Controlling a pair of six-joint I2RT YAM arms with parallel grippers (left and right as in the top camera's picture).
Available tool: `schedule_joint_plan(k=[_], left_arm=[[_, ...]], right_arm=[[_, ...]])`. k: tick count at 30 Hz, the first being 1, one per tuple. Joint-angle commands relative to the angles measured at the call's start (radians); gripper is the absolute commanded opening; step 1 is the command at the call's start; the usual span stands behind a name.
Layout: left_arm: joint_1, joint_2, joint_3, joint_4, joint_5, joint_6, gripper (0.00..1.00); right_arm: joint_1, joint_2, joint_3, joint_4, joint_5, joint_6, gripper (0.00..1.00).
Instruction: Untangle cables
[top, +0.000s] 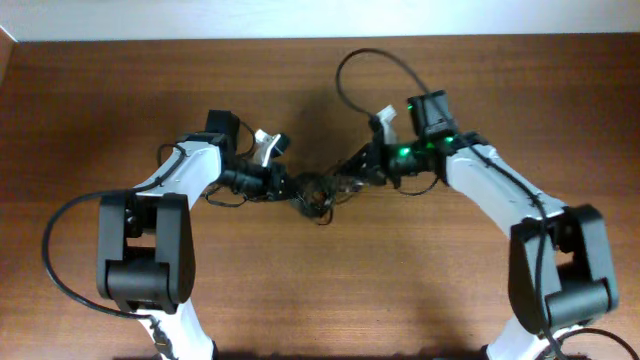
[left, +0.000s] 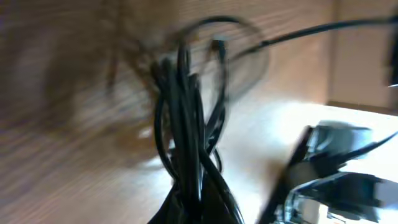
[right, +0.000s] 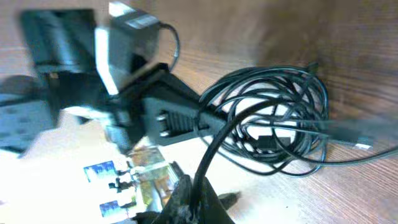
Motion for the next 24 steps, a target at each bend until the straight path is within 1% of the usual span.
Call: schedule_joint_plan(k=[1,2,5,7,9,10,11,13,14,15,16,17,19,20,21,22,23,24], left_arm=[[0.001,0.007,-0.005,0.001,-0.117,0.040,0.00],[0.001,0.007,-0.005,0.002,-0.116,0.042,0.00],[0.001,0.007,-0.005,0.006,-0.116,0.042,0.00],[0.001,0.007,-0.005,0.006,-0.116,0.042,0.00],[0.001,0.007,-0.005,0.009,-0.116,0.042,0.00],[0.001,0.007,-0.005,0.010,-0.116,0.042,0.00],[0.001,0.007,-0.005,0.009,-0.116,0.042,0.00],[0.001,0.007,-0.005,0.010,-0.113,0.042,0.00],[0.001,0.007,-0.005,0.009,-0.104,0.043,0.00],[0.001,0.007,-0.005,0.009,-0.094,0.043,0.00],[0.001,0.007,-0.005,0.009,-0.058,0.059,0.00],[0.001,0.007,-0.005,0.008,0.045,0.126,0.00],[0.001,0.007,-0.005,0.007,0.175,0.226,0.01],[0.001,0.007,-0.005,0.006,0.231,0.273,0.01],[0.001,0.007,-0.005,0.005,0.296,0.325,0.01],[0.001,0.007,-0.005,0.005,0.362,0.370,0.01],[0.001,0.007,-0.005,0.006,0.419,0.402,0.01],[0.001,0.007,-0.005,0.006,0.442,0.413,0.01]], right_arm=[[-0.045,-0.034,0.010,-0.003,-0.119,-0.003,0.04],[-0.051,-0.034,0.010,-0.003,-0.117,-0.003,0.04],[-0.050,-0.034,0.010,-0.058,0.003,-0.050,0.04],[-0.050,-0.034,0.010,-0.147,0.165,-0.099,0.04],[-0.050,-0.034,0.010,-0.230,0.320,-0.150,0.06],[-0.050,-0.034,0.010,-0.270,0.397,-0.162,0.12],[-0.050,-0.034,0.010,-0.304,0.477,-0.162,0.22],[-0.050,-0.034,0.010,-0.346,0.577,-0.162,0.32],[-0.051,-0.034,0.013,-0.356,0.586,-0.170,0.38],[-0.051,-0.034,0.029,-0.376,0.586,-0.181,0.39],[-0.051,-0.034,0.077,-0.438,0.586,-0.208,0.40],[-0.050,-0.034,0.159,-0.534,0.583,-0.254,0.40],[-0.050,-0.034,0.293,-0.675,0.513,-0.359,0.40],[-0.050,-0.034,0.347,-0.728,0.460,-0.396,0.40],[-0.050,-0.034,0.404,-0.780,0.367,-0.455,0.40],[-0.050,-0.034,0.432,-0.805,0.284,-0.500,0.40],[-0.050,-0.034,0.438,-0.812,0.232,-0.502,0.40],[-0.050,-0.034,0.437,-0.817,0.225,-0.502,0.40]])
